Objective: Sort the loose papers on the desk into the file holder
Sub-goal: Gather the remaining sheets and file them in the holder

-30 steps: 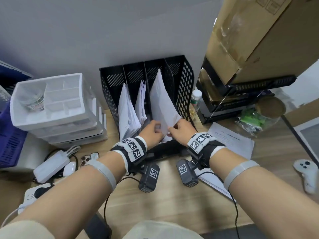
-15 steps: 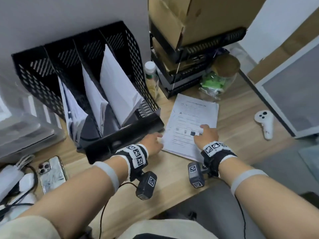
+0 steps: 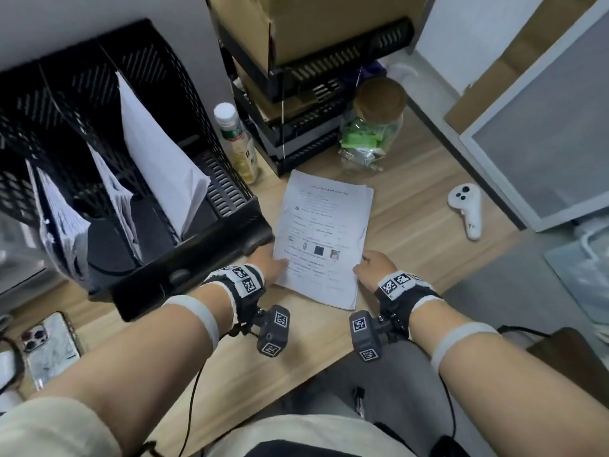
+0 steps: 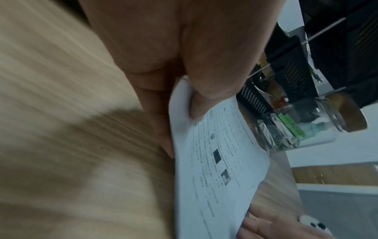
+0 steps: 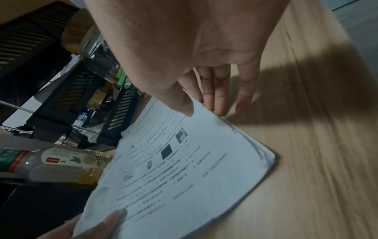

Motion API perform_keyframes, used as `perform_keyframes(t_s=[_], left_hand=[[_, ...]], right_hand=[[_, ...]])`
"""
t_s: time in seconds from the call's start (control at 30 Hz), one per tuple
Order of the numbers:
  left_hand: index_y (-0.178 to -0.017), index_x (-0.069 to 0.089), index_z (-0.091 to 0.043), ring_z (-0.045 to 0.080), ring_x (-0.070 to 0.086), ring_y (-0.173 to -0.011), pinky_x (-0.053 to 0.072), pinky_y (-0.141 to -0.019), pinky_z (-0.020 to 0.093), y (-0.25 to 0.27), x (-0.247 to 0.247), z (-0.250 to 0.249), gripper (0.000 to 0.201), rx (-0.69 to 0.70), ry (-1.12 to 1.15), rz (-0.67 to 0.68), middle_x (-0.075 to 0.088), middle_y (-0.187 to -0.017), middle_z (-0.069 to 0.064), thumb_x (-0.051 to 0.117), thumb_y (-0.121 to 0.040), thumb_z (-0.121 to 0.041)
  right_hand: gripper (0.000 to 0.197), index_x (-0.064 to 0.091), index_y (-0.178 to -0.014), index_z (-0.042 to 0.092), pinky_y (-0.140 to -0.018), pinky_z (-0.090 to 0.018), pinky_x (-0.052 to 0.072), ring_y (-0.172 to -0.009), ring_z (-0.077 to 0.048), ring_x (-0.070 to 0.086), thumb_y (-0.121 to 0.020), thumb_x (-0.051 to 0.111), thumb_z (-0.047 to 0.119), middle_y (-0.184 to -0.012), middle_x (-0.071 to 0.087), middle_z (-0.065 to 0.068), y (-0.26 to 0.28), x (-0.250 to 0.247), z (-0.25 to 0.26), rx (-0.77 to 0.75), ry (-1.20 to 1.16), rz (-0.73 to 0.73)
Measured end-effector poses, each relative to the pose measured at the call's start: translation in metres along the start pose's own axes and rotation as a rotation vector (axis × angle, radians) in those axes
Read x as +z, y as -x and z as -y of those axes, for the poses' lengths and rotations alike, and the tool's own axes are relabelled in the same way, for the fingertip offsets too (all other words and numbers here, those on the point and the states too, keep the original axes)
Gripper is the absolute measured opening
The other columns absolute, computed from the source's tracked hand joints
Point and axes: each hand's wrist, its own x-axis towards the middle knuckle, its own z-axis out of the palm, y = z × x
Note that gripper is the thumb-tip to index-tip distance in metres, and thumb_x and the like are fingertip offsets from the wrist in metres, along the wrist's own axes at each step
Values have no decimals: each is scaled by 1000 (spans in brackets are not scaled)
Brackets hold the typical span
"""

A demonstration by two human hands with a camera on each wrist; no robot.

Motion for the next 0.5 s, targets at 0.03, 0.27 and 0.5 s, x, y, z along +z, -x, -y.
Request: perform_keyframes(t_s=[0.03,0.27,0.5], left_hand=[[-132,60,-7,38,62,-118,51,-102,48,4,0,-3,37,20,0,-4,64,-132,15,57,-97,-17],[-125,62,-21,31,73,-83,64,-58,41,55,-17,-46,32,314,7,1,69,-110,12,42,-102,-13],[-140,54,-39,24,68,-94,59,-73,28,98,-54,-76,48,705,-257,-112,70,-120,2,46,-100,-14]], right_hand=[[39,64,-110,6,-84,-35,55,-96,-32,64,-78,52,26,-113,65,-15,0,-2,0,13,17,-17],[87,44,-133,29,-80,-44,60,-113,-25,60,-62,71,72,-124,61,1,51,-41,72,-156,-323,112],[49,56,-106,3,-68,-52,60,-88,-37,73,-68,75,27,-114,65,-21,72,-78,145,-98,-601,164]])
